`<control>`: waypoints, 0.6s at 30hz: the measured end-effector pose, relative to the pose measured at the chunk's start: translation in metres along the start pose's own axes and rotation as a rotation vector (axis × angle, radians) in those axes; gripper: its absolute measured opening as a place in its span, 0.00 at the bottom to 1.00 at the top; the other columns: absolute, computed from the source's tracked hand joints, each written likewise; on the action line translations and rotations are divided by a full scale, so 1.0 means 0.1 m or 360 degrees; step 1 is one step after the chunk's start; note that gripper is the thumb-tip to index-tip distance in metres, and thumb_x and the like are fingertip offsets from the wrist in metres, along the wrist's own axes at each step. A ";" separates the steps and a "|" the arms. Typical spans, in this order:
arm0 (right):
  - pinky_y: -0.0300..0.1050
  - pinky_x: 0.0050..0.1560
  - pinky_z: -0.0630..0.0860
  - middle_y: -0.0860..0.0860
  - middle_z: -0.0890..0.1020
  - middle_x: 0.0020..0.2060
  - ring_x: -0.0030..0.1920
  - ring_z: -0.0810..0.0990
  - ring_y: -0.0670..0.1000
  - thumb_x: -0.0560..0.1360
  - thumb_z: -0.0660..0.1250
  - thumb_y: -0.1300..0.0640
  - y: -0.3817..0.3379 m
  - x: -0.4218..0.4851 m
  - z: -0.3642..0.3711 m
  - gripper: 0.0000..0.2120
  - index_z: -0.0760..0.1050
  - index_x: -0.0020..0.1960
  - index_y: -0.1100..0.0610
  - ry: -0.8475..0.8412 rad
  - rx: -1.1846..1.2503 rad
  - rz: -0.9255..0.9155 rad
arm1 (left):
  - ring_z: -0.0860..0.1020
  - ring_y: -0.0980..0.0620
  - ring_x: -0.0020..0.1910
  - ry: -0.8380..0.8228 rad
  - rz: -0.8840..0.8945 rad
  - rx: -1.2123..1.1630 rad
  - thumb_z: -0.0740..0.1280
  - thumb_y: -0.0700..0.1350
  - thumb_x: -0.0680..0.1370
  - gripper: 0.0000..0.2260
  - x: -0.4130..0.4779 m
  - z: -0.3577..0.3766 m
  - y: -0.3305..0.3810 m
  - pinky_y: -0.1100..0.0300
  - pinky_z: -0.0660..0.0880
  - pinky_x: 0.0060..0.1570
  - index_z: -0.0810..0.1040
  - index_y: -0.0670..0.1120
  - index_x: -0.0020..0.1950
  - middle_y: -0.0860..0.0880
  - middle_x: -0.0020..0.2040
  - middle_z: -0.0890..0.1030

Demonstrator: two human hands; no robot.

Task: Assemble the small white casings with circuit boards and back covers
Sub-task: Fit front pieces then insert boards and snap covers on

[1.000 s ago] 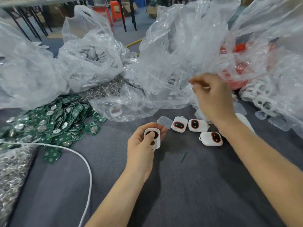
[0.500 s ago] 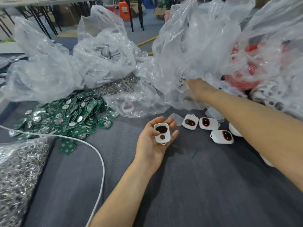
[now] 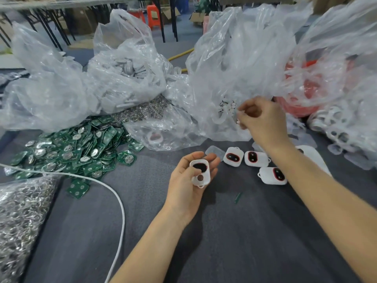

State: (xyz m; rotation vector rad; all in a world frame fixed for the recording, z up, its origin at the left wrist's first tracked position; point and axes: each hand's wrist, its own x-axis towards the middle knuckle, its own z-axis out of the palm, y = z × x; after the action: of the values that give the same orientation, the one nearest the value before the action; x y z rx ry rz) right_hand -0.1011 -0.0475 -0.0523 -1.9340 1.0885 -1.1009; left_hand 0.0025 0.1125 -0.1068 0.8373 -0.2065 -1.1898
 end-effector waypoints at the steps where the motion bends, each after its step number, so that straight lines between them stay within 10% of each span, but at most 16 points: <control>1: 0.41 0.39 0.79 0.48 0.82 0.31 0.32 0.82 0.48 0.72 0.70 0.65 -0.04 -0.20 -0.05 0.08 0.77 0.40 0.52 0.0025 0.0201 0.0015 | 0.82 0.41 0.54 -0.0008 0.0022 0.0031 0.51 0.25 0.74 0.18 0.00 0.00 -0.01 0.53 0.81 0.51 0.74 0.39 0.54 0.37 0.54 0.82; 6: 0.36 0.37 0.78 0.52 0.84 0.34 0.34 0.83 0.49 0.72 0.68 0.70 -0.10 -0.90 -0.13 0.10 0.80 0.42 0.55 -0.0153 0.0983 0.0247 | 0.81 0.40 0.56 -0.0052 0.0123 0.0139 0.51 0.24 0.75 0.17 -0.03 0.02 -0.02 0.50 0.80 0.54 0.75 0.39 0.52 0.38 0.54 0.82; 18: 0.38 0.30 0.76 0.59 0.83 0.35 0.30 0.79 0.50 0.66 0.70 0.56 -0.12 -1.01 -0.09 0.06 0.82 0.38 0.59 -0.0229 0.1385 0.0645 | 0.80 0.46 0.58 -0.0167 0.0327 0.0412 0.55 0.30 0.80 0.12 -0.10 0.05 -0.08 0.56 0.79 0.50 0.73 0.40 0.57 0.41 0.56 0.82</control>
State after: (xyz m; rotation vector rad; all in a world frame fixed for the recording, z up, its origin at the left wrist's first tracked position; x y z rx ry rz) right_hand -0.1354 0.0466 -0.0738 -1.0317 0.6948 -0.9568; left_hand -0.0107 0.1177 -0.1060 0.9545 -0.5292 -1.0268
